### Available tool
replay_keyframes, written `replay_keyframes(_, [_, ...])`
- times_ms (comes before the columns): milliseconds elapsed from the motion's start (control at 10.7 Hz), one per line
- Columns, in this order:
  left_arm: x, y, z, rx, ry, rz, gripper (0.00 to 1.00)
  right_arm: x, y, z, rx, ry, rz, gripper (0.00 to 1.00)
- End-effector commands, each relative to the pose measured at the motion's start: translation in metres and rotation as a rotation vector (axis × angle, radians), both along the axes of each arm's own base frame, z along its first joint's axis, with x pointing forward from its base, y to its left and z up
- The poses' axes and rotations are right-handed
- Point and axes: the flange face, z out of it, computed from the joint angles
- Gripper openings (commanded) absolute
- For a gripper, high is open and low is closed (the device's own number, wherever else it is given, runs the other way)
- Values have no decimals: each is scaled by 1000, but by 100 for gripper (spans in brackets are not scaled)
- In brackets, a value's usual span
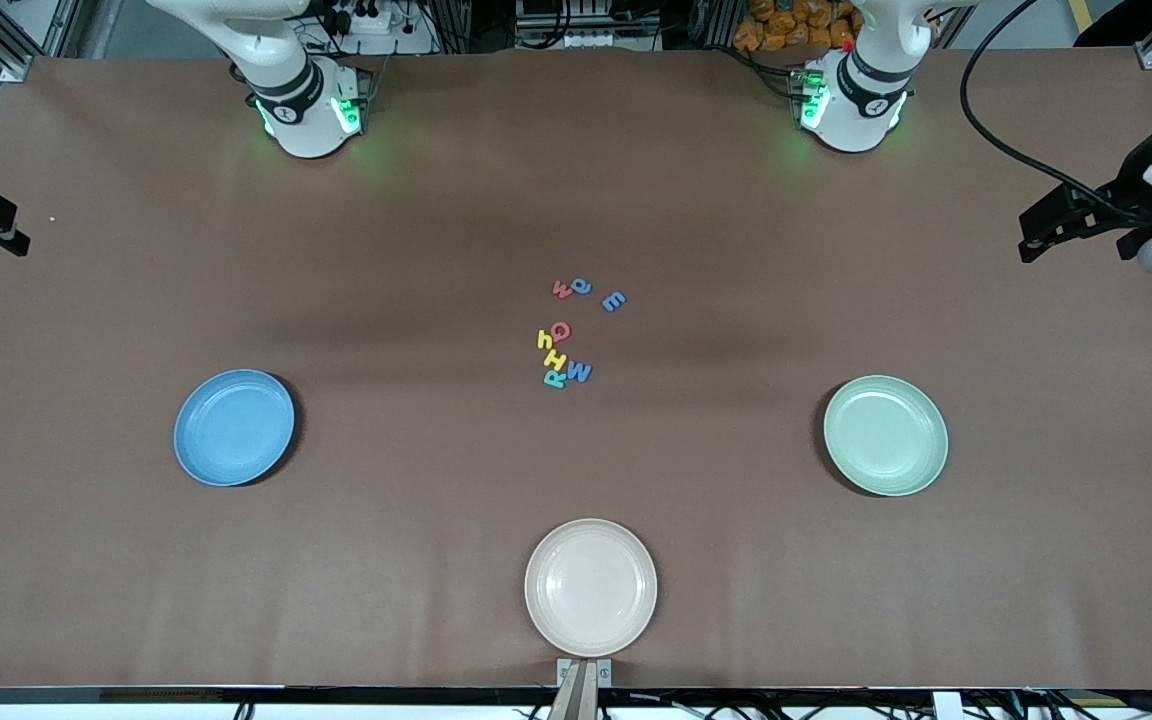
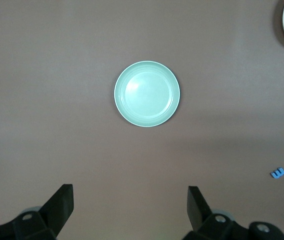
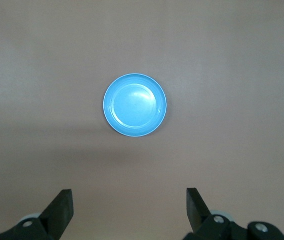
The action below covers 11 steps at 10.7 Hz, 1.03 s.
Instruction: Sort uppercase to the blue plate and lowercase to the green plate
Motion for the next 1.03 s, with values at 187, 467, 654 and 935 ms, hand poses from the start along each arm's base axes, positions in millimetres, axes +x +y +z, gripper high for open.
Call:
replay_keyframes(187, [-2,-1,1,0,14,-17,100,0,-1,0,3,-2,-9,100])
replay_keyframes(467, [-2,-31,-9,-10,34,-137,100,1,-1,0,2,-6,-10,100])
replay_keyframes(654, [0,-70,-26,-19,44,-213,100,1,-2,-2,3,-1,-7,100])
replay_keyframes(935, [-14,-144,-60,-28,39,-352,100,1,-2,-2,1,-1,3,100])
